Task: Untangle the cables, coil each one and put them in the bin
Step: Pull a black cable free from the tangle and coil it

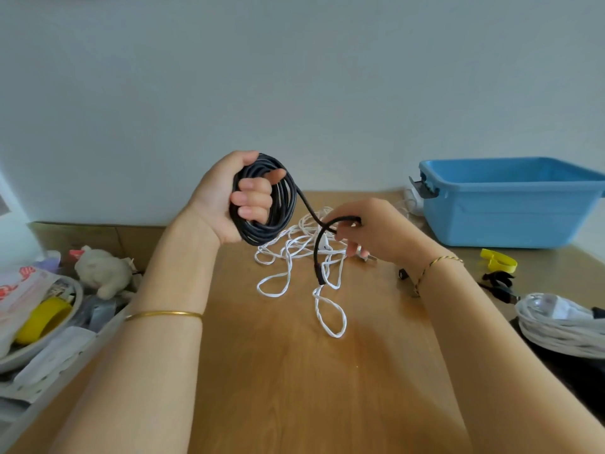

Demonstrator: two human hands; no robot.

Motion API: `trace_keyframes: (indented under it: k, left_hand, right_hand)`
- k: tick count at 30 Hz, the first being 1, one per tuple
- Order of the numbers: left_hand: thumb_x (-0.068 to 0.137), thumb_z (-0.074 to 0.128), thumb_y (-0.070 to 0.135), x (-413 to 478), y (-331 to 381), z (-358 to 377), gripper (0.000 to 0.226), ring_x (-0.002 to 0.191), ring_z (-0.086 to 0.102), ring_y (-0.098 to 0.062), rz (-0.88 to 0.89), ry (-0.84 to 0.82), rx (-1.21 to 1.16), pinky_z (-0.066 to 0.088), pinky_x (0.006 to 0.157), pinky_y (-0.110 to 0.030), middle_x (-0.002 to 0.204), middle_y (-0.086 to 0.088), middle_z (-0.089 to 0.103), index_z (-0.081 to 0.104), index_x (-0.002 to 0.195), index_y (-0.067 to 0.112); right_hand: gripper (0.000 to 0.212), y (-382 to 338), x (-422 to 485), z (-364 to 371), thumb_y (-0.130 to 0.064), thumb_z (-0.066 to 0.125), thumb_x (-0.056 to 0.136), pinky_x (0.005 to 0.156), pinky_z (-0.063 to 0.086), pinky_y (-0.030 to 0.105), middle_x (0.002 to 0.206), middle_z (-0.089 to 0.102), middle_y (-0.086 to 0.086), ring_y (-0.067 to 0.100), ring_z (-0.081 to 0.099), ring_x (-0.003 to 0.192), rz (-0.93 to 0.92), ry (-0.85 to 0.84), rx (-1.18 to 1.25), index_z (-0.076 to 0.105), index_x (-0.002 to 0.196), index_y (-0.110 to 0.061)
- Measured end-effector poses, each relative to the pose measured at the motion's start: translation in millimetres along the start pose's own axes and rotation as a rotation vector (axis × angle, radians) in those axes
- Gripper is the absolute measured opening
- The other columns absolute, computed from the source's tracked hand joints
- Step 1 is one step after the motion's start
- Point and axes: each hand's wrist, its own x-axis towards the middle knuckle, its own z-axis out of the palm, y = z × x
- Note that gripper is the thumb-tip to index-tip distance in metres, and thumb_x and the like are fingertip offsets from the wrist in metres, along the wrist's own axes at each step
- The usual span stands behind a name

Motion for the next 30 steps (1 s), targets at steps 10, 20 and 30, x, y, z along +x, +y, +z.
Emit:
trace_keyframes:
  k: [10,20,30]
  left_hand:
    - [0.085,0.042,0.033,-4.2,-1.4,8.1,0.039,0.025,0.019,-0.004,-0.101,-0.162,0.147,0.018,0.025,-0.013,0.037,0.009,0.029,0.068,0.073,0.005]
    - [0.095,0.044,0.029,6.9,-3.3,-2.6,0.037,0.03,0.036,-0.006,0.112,-0.226,-0.505,0.031,0.031,-0.016,0.044,0.007,0.038,0.058,0.094,-0.006]
    - [0.1,0.043,0.032,25.3,-20.6,24.5,0.026,0.035,0.033,-0.006,0.448,0.255,-0.319,0.032,0.039,-0.016,0.046,0.009,0.035,0.048,0.094,0.007]
  right_hand:
    - [0.047,-2.3,-1.3,-2.4,-0.054,0.042,0.094,0.093,0.043,0.03,0.111,0.065,-0.009,0.005,0.062,0.1,0.12,-0.146,0.368,0.053,0.13,-0.026]
    - [0.014,-32.1,0.9,25.5,-0.015,0.047,0.092,0.071,0.049,0.032,0.063,0.069,0.004,0.015,0.059,0.066,-0.056,-0.17,0.143,0.054,0.081,-0.011]
    - [0.011,-46.8,-8.5,19.1,-0.012,0.067,0.077,0.059,0.043,0.02,0.067,0.062,-0.006,0.008,0.054,0.06,-0.068,-0.457,-0.185,0.064,0.085,-0.005]
